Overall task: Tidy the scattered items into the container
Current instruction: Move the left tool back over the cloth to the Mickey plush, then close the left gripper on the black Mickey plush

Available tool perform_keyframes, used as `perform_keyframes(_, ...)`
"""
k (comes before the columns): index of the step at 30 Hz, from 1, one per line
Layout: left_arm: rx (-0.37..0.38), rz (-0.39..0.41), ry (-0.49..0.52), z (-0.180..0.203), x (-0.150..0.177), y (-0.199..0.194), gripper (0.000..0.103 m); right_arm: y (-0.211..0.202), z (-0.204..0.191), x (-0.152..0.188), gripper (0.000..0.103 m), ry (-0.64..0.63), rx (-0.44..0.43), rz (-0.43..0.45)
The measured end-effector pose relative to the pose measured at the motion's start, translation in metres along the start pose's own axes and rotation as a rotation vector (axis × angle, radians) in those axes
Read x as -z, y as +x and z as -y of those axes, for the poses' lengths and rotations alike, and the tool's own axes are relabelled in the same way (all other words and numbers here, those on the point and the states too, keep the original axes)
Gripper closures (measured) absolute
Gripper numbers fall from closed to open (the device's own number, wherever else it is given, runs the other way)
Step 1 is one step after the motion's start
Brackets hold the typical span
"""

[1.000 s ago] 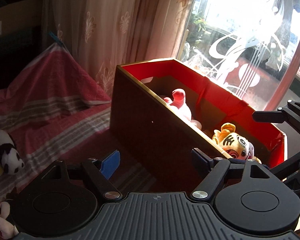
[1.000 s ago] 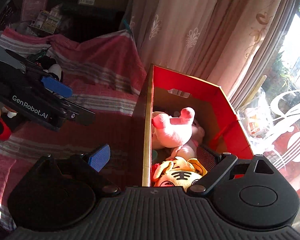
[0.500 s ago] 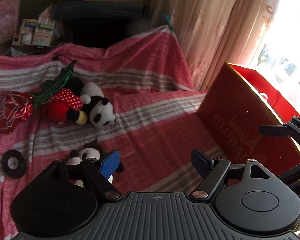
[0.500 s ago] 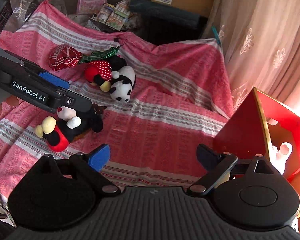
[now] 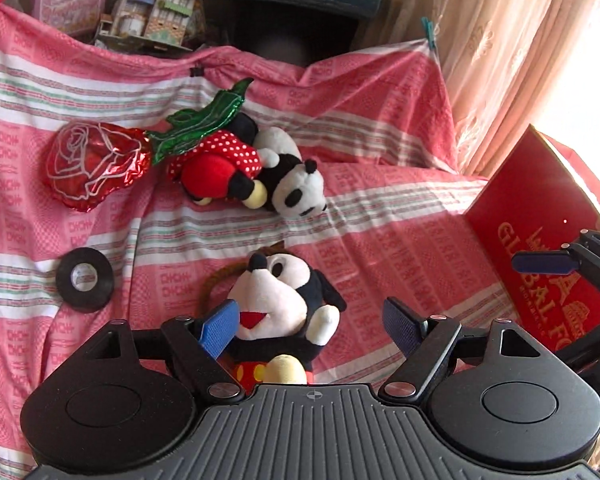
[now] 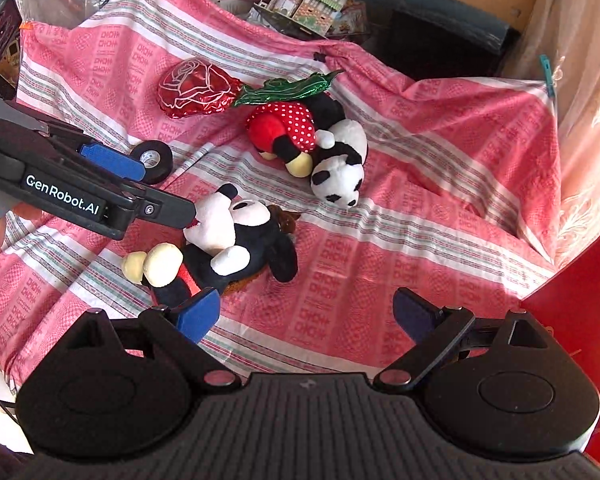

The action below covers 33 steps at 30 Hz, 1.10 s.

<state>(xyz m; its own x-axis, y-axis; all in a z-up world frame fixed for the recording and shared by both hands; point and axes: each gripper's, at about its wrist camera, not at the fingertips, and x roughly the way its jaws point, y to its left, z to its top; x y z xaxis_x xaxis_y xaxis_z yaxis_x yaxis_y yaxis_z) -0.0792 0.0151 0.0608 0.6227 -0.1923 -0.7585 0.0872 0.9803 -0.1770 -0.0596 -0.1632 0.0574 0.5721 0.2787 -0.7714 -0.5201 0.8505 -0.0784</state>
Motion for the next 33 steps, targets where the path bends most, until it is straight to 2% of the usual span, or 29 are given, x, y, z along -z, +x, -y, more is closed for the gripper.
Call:
perform_keyframes(6, -0.051, -0.032, -0.055, -0.046, 0.014, 0.012, 0.016, 0.015, -0.009, -0.011, 0.009, 0.012, -0.018, -0.012)
perform_keyframes(9, -0.111, -0.079, -0.058, -0.067, 0.025, 0.026, 0.027, 0.025, -0.010, -0.016, 0.009, 0.057, -0.052, -0.018)
perform_keyframes(12, -0.105, -0.127, -0.053, -0.073, 0.036, 0.042, 0.031, 0.036, -0.014, -0.021, 0.009, 0.086, -0.061, -0.031)
perform_keyframes(18, -0.023, -0.157, 0.011, -0.044, 0.046, 0.063, 0.030, 0.046, -0.018, -0.020, 0.009, 0.082, -0.039, -0.047)
perform_keyframes(24, 0.061, -0.199, 0.043, -0.003, 0.052, 0.080, 0.027, 0.049, 0.013, -0.002, 0.009, 0.116, -0.007, -0.089)
perform_keyframes(28, 0.064, -0.193, 0.066, 0.021, 0.054, 0.085, 0.020, 0.054, 0.039, 0.013, 0.009, 0.163, -0.023, -0.115)
perform_keyframes(33, 0.100, -0.188, 0.080, 0.030, 0.049, 0.076, 0.021, 0.066, 0.053, 0.031, 0.009, 0.198, -0.085, -0.149)
